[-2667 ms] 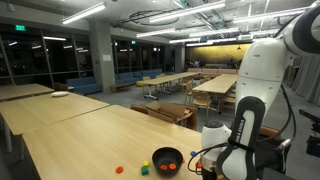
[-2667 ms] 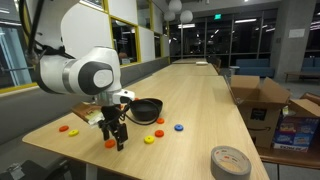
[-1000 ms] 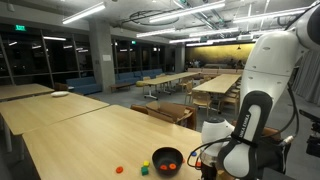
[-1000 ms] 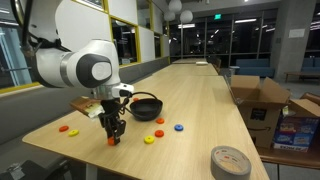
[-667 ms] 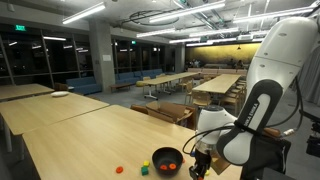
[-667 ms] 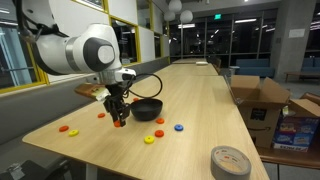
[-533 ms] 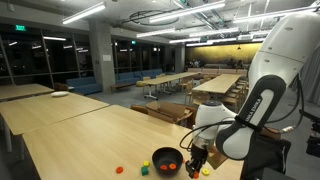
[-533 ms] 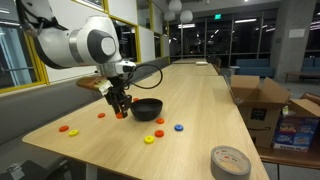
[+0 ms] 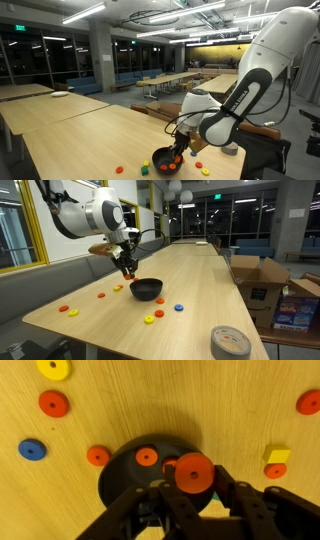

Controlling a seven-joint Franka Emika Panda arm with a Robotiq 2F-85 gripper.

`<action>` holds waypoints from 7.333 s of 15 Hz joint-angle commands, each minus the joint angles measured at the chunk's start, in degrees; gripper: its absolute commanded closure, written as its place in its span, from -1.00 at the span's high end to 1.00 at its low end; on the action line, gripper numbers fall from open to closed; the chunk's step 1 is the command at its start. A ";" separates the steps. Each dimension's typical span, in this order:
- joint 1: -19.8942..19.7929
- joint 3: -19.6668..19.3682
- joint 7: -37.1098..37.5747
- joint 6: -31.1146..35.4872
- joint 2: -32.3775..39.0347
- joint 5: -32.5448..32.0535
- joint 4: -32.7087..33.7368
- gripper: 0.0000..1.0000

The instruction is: Put the orange objects around the table in the black bowl

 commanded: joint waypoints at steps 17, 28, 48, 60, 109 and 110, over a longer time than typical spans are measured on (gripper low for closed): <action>3.30 -2.81 -4.07 -7.17 22.89 0.60 25.59 1.00; 11.56 -3.10 -0.49 -5.96 10.79 -2.91 18.17 1.00; 12.90 9.05 -1.90 -11.24 18.17 -0.60 20.16 1.00; 12.17 7.15 -3.27 -14.62 30.39 1.62 32.20 1.00; 2.31 -4.30 -2.03 -14.60 28.13 -0.29 36.88 0.28; 2.53 -4.61 -1.83 -14.77 28.70 -0.34 37.17 0.40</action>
